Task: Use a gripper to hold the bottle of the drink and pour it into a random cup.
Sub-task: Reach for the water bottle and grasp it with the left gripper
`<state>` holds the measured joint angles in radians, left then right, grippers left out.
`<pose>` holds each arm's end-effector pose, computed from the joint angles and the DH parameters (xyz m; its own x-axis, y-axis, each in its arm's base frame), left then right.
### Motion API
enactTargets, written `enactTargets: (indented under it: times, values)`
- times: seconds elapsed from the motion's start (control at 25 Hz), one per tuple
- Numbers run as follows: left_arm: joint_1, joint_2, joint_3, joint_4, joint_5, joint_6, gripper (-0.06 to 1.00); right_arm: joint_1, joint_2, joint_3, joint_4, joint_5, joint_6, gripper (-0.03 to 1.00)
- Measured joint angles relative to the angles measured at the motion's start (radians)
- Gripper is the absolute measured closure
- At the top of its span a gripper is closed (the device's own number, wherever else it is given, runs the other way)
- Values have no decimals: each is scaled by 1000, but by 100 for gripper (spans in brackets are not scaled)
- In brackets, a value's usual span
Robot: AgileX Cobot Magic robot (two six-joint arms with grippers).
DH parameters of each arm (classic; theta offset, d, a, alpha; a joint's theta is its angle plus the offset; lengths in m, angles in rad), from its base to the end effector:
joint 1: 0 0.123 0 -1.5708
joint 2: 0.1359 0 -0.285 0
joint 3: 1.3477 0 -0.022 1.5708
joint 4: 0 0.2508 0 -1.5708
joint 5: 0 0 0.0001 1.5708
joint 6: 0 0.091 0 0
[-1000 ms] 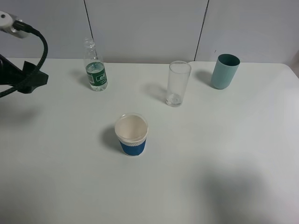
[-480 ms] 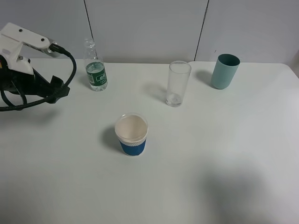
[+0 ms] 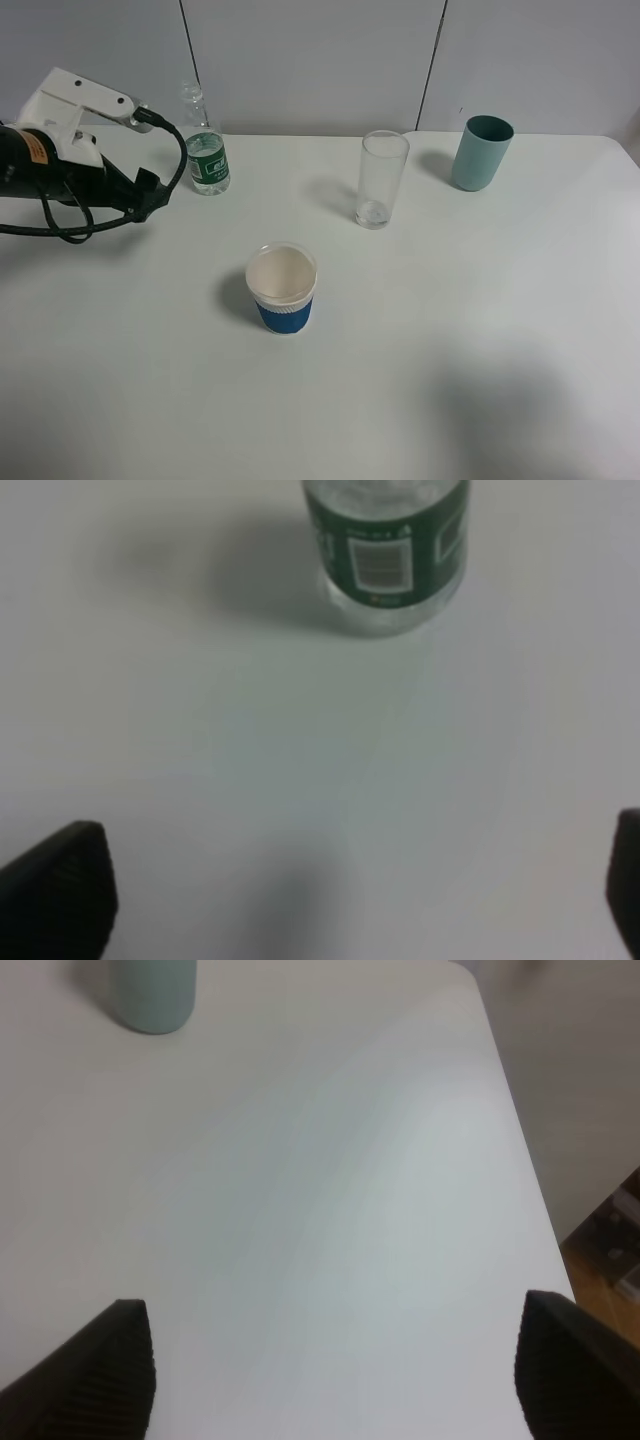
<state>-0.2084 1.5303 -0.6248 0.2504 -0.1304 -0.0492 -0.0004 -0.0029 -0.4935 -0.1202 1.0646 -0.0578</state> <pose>0.2778 -0.0617 0.1806 -0.5662 0.3218 -0.7589 0.3500 0.9274 0.1322 -0.0050 -0.0095 0.2756 -0.4677 -0.1152 -0.8764 0.0395 0.9878 -0.1509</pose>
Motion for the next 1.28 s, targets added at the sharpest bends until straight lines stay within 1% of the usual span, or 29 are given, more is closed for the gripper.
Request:
enactTargets:
  times: [0.08,0.32,0.6,0.96,1.28]
  values:
    - [0,33,0,11,-33,-8,-5,0,0,0,0,0,0,23]
    - [0,108,-1,43,-177,-19,-5,0,0,0,0,0,0,23]
    - [0,165,-2,97,-284,-22,-5,0,0,0,0,0,0,23]
    - [0,264,-6,96,-449,-22,-5,0,0,0,0,0,0,23]
    - [0,322,-74,88,-507,-22,-5,0,0,0,0,0,0,23]
